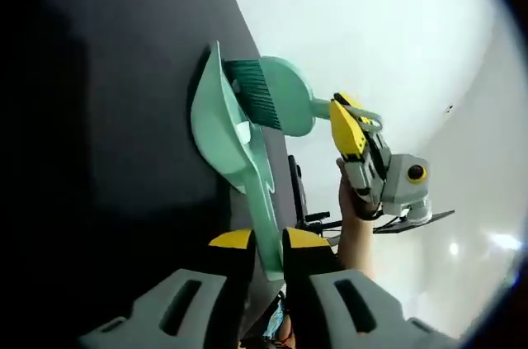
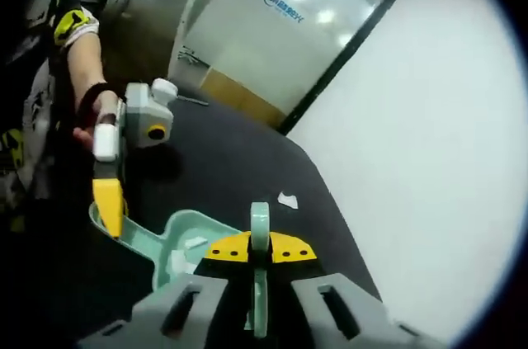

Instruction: Pick up the broom and sweep the trash on the tabletop into the dustpan.

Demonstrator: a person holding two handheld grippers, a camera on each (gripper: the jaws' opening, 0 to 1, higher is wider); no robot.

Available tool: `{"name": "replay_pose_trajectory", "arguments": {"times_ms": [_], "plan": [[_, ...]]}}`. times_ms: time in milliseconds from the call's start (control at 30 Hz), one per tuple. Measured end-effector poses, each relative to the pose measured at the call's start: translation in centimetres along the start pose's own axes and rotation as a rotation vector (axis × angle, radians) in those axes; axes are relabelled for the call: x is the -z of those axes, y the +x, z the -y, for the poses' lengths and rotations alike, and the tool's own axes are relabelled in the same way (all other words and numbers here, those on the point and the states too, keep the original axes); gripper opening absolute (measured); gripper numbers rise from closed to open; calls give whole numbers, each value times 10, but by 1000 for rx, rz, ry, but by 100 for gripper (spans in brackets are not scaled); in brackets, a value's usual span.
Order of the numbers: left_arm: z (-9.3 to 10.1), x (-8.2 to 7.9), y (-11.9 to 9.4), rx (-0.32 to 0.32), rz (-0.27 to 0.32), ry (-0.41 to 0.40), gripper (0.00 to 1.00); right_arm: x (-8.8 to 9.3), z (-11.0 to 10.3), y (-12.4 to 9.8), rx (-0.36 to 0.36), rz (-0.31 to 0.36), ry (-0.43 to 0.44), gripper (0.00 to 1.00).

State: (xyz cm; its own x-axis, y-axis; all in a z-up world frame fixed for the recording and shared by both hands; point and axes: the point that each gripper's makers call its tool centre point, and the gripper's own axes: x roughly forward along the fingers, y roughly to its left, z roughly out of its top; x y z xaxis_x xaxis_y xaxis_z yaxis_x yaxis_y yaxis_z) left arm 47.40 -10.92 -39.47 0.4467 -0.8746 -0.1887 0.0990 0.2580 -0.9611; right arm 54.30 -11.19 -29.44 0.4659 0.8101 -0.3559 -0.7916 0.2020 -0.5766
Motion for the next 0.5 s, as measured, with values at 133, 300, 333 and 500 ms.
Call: {"name": "replay_pose_trajectory", "arguments": {"times_ms": [133, 300, 333, 500], "plan": [[1, 3, 1, 1, 1, 2, 11, -18, -18, -7, -54, 18, -13, 4], [3, 6, 1, 3, 4, 0, 11, -27, -21, -10, -74, 15, -83, 4], [3, 6, 1, 3, 5, -1, 11, -29, -17, -11, -55, 17, -85, 4], [2, 6, 0, 5, 5, -5, 11, -16, 18, -12, 42, -7, -45, 4]]}}
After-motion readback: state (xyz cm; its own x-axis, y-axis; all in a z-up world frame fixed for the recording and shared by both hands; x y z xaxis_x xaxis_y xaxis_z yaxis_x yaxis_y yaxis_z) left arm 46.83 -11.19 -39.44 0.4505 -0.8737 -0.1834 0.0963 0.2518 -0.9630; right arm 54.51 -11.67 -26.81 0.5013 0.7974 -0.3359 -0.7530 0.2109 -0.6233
